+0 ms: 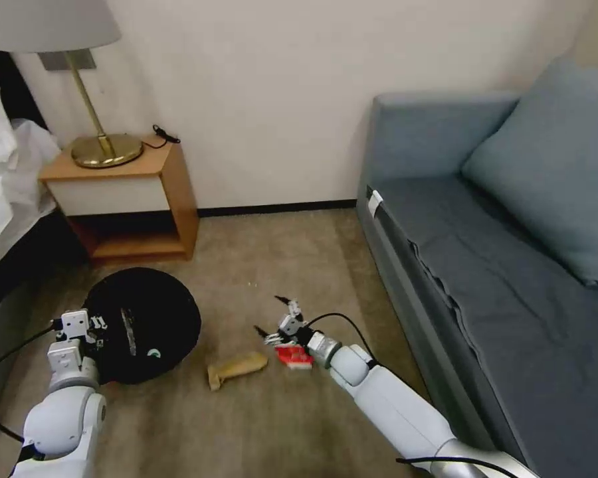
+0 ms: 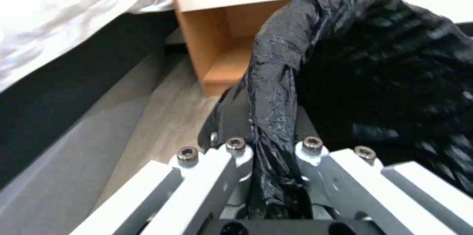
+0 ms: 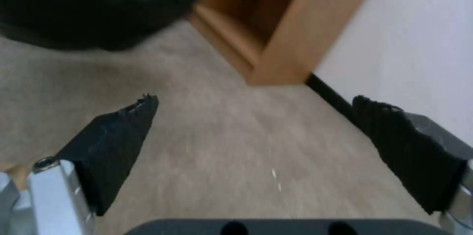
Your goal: Pick up the trash bin, then pick up the garbage on the floor and place it into the trash bin.
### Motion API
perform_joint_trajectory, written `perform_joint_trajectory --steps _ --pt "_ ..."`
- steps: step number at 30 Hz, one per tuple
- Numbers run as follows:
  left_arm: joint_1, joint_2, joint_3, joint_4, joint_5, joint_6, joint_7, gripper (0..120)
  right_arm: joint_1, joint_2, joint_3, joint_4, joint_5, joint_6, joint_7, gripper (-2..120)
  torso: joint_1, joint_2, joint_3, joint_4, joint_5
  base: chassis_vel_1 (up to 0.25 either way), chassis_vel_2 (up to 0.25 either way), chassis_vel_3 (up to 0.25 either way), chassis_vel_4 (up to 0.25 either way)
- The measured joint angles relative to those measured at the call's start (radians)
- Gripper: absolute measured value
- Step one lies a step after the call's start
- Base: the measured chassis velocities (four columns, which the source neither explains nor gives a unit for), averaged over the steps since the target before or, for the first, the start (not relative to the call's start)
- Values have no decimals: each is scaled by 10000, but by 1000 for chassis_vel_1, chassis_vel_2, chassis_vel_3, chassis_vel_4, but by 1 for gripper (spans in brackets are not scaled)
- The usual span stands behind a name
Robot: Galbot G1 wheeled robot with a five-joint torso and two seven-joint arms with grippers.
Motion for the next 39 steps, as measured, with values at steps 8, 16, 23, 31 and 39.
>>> perform_joint_trajectory --steps 8,16,23,31,39 --pt "82 21 -33 -23 50 15 0 4 543 -282 -1479 829 717 -593 -902 100 -1 1 -2 4 5 -90 109 100 -94" --pt "183 93 -133 -152 93 39 -2 4 1144 -640 -2970 1206 1848 -1270 -2441 100 -2 3 -3 3 5 32 -35 -27 24" --pt "183 0 -92 -263 233 59 -20 4 1301 -299 -3672 -166 1590 -1071 -2961 100 -2 3 -3 1 5 0 0 0 0" --pt "305 -184 48 -546 507 144 -158 4 1374 484 -3448 -1847 1028 -435 -2961 100 -2 2 -2 1 5 0 0 0 0" --pt "585 -262 203 -1183 787 243 -230 4 1332 1432 -2279 -3359 409 79 -3197 96 -1 3 -3 3 5 0 0 0 0"
